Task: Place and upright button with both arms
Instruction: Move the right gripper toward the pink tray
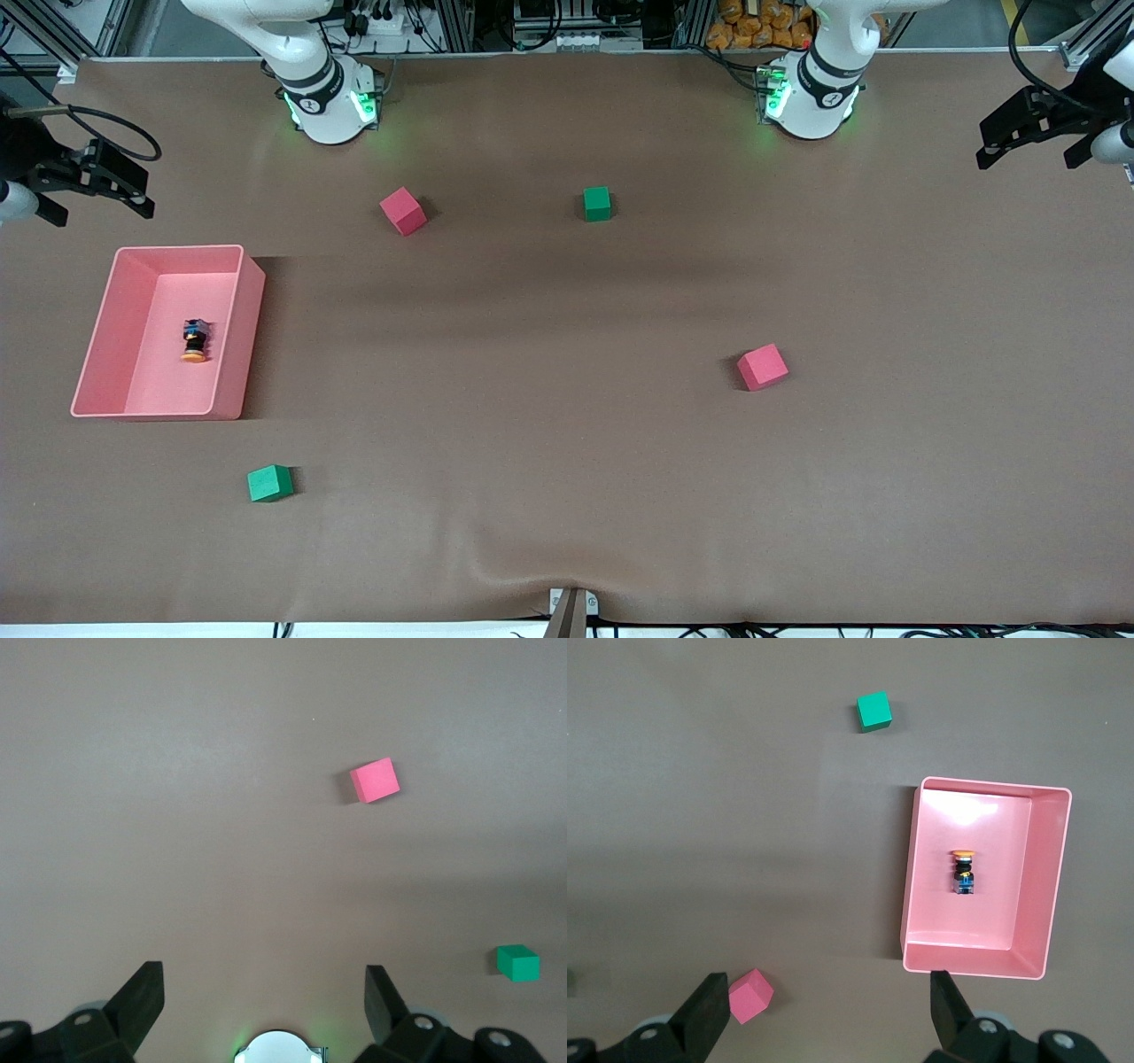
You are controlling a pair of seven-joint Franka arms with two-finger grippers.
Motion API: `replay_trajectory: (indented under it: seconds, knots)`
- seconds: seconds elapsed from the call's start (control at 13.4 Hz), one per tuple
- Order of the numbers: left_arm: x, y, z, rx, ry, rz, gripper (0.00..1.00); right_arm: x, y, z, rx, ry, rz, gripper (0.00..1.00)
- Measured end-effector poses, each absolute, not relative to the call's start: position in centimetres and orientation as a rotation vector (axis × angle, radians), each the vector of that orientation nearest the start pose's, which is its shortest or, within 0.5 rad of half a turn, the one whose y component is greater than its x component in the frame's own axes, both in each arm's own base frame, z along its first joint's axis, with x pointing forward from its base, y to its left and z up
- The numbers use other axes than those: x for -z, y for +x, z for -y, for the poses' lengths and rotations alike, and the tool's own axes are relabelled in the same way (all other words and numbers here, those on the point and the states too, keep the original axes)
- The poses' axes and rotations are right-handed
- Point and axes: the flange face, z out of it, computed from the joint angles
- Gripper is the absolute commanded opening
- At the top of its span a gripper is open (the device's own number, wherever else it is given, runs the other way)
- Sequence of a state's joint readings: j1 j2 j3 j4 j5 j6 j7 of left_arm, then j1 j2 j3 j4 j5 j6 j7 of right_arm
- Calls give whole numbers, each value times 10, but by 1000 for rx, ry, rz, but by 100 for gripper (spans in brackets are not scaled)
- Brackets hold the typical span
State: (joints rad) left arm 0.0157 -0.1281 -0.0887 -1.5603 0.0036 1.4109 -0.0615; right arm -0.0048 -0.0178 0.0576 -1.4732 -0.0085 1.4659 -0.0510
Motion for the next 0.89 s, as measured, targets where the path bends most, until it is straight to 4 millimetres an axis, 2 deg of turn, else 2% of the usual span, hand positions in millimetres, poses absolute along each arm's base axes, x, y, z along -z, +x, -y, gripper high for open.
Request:
replay_trajectory:
  seconds: [0.6,0.74,0.89]
  knots:
    - [-682,496,32,-36,-3125,8,100,-668,539,-22,6,-3153,148,100]
    - [-682,496,32,-37,-3125,8,100,-654,547,-10,-40,-3159,115,100]
    - [-681,496,32,-40,-3125,7,100,-618,566,5,-141,-3174,79,100]
